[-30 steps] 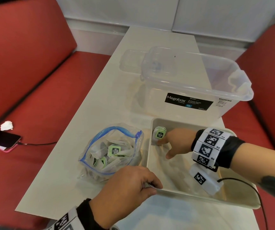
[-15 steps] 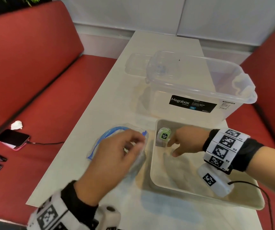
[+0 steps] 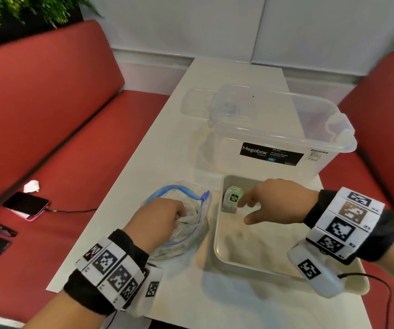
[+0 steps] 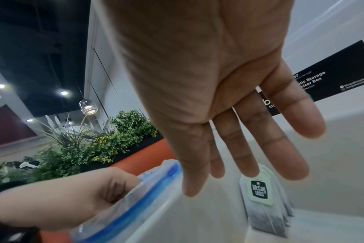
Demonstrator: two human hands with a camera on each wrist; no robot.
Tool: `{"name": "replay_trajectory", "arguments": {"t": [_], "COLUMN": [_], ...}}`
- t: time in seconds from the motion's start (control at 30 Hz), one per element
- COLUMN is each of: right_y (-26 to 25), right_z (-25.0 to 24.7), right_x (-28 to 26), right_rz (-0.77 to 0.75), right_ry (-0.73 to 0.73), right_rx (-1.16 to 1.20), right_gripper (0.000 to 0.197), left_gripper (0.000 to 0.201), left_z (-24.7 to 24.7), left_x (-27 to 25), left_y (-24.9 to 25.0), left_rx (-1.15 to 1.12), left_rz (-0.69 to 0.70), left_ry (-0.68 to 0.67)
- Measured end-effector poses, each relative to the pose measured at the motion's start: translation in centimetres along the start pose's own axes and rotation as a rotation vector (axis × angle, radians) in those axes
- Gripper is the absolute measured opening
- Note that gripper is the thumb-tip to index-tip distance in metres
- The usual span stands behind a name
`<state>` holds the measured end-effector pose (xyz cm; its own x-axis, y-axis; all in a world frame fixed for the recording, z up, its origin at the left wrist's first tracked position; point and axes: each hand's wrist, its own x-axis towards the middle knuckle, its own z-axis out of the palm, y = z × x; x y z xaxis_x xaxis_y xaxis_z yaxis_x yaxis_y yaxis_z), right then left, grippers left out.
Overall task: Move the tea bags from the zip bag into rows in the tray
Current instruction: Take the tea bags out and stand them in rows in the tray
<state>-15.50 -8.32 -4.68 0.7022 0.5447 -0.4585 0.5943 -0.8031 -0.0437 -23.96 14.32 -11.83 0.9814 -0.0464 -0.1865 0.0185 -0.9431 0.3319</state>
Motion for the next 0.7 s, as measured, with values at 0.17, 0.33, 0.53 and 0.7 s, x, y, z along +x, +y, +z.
{"name": "replay_trajectory", "arguments": {"t": [0.17, 0.33, 0.53, 0.7], "right_y": [-0.5, -1.7, -4.2, -4.6], "right_z": [-0.7, -1.6, -1.9, -1.7], "right_x": [-0.9, -0.8, 0.8, 1.1], "right_rz": [-0.024, -0.11, -0.278, -0.293], "right_ry": [0.051, 0.224, 0.404, 0.297], "right_rx": [0.009, 0.119, 0.5, 0.677], "right_gripper": [0.044, 0.029, 0.022, 0.025], "left_gripper": [0.019, 0.022, 0.033, 0.036], "left_z": [-1.6, -4.4, -5.0, -4.7], "left_x": [-0.6, -1.3, -1.9, -2.0], "left_y": [-0.2, 0.0, 2.0, 3.0], "left_rx": [-0.182, -0.327, -0.5, -0.559], "left_rz": [-0.015, 0.018, 0.155, 0.168], "left_ry": [0.261, 0.385, 0.397, 0.391]}}
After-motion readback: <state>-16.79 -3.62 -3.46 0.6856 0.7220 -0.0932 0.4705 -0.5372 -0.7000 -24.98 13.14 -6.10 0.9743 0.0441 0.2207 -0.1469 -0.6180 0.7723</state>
